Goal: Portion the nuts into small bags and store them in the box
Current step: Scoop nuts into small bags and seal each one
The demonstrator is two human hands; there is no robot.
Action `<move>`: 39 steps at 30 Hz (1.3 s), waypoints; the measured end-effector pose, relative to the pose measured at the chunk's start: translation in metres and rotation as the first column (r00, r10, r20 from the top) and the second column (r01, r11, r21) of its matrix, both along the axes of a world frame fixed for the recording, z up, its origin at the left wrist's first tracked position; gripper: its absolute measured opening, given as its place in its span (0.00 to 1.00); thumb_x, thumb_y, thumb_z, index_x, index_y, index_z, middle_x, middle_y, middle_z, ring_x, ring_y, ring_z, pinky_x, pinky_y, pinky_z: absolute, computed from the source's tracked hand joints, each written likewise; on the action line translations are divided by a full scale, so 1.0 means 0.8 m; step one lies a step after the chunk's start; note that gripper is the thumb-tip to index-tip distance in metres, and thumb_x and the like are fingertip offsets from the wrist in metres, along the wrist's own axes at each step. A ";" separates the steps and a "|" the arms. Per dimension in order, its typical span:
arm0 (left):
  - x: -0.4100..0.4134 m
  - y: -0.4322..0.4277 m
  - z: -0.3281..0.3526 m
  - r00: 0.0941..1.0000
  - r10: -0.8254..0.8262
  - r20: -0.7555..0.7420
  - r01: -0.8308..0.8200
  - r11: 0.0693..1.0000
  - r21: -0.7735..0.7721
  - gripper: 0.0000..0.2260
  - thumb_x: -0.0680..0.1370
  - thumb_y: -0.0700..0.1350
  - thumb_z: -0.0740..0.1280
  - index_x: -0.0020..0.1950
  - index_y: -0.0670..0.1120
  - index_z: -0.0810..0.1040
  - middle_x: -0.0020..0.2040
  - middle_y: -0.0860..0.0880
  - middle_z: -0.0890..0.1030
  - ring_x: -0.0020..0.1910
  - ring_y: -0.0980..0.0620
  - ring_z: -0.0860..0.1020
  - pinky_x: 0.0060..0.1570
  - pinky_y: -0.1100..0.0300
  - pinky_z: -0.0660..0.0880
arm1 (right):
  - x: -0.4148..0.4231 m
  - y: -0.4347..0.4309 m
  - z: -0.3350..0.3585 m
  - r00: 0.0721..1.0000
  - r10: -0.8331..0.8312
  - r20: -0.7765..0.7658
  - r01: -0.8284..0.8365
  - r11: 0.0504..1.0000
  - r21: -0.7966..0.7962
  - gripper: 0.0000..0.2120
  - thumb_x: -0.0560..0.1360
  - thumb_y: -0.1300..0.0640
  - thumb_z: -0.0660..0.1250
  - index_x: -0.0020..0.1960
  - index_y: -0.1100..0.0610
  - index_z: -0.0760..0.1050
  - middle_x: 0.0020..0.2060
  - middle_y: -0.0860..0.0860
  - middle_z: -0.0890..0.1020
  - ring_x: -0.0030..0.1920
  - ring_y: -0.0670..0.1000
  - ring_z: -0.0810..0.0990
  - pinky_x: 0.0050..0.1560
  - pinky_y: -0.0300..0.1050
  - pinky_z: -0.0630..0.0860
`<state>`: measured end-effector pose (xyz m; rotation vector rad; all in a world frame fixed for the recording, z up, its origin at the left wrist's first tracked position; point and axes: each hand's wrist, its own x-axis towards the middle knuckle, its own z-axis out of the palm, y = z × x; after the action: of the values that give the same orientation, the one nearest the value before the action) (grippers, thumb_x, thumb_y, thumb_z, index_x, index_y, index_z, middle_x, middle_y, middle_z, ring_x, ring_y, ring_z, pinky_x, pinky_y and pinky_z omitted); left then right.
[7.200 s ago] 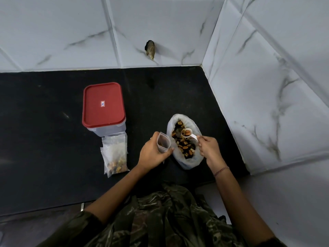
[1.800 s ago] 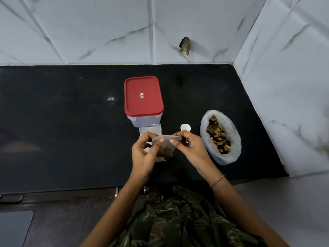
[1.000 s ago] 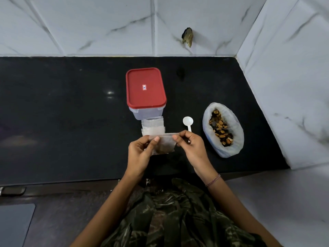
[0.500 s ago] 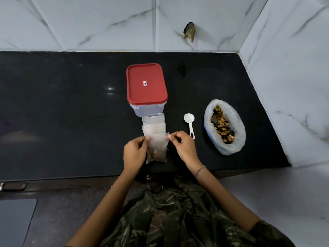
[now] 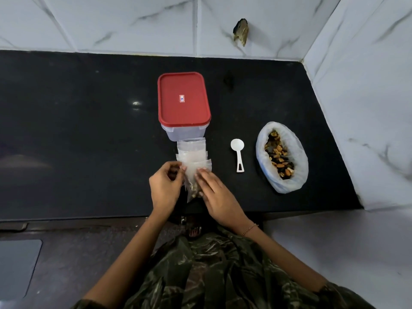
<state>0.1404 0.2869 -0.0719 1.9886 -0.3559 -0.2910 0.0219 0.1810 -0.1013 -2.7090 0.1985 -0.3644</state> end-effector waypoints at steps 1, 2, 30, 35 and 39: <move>-0.004 0.000 0.000 0.998 0.006 0.059 -0.007 1.000 0.019 0.09 0.76 0.45 0.70 0.56 0.48 0.80 0.42 0.55 0.81 0.42 0.57 0.80 0.44 0.53 0.80 | 0.001 -0.002 -0.005 0.999 0.015 -0.034 -0.017 0.999 -0.039 0.22 0.78 0.60 0.55 0.70 0.64 0.65 0.71 0.59 0.67 0.73 0.55 0.62 0.73 0.48 0.59; -0.010 0.000 0.000 0.989 -0.006 0.145 -0.006 0.996 0.084 0.13 0.77 0.45 0.69 0.62 0.48 0.77 0.47 0.53 0.81 0.46 0.56 0.79 0.43 0.56 0.78 | 0.002 -0.003 -0.007 0.998 0.021 -0.054 -0.024 0.998 -0.064 0.22 0.78 0.59 0.54 0.71 0.64 0.65 0.72 0.59 0.66 0.73 0.55 0.61 0.73 0.48 0.59; -0.017 0.010 -0.044 0.808 -0.493 0.323 0.289 0.809 0.513 0.25 0.82 0.50 0.48 0.75 0.40 0.62 0.76 0.44 0.62 0.76 0.51 0.59 0.74 0.48 0.59 | 0.014 -0.005 -0.014 0.992 0.066 -0.104 -0.059 0.995 0.075 0.25 0.79 0.61 0.52 0.75 0.64 0.51 0.76 0.55 0.52 0.76 0.50 0.48 0.75 0.43 0.48; -0.015 0.013 -0.023 0.850 -0.407 0.336 0.254 0.873 0.416 0.27 0.80 0.54 0.53 0.74 0.40 0.64 0.73 0.43 0.67 0.72 0.47 0.64 0.69 0.50 0.68 | 0.010 -0.004 0.004 0.996 0.055 -0.070 -0.037 0.974 0.225 0.27 0.80 0.58 0.55 0.76 0.63 0.51 0.76 0.54 0.51 0.76 0.47 0.46 0.76 0.43 0.48; -0.011 0.008 -0.010 0.869 -0.354 0.346 0.218 0.901 0.375 0.27 0.79 0.55 0.54 0.74 0.41 0.64 0.71 0.43 0.69 0.69 0.46 0.66 0.65 0.49 0.71 | 0.014 -0.010 0.020 1.000 -0.011 -0.003 0.012 0.966 0.258 0.26 0.80 0.60 0.56 0.75 0.63 0.54 0.76 0.52 0.53 0.76 0.47 0.48 0.75 0.42 0.49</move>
<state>0.1319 0.2929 -0.0797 2.3209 -0.9359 -0.1217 0.0332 0.1730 -0.0857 -2.4524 0.2446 -0.3159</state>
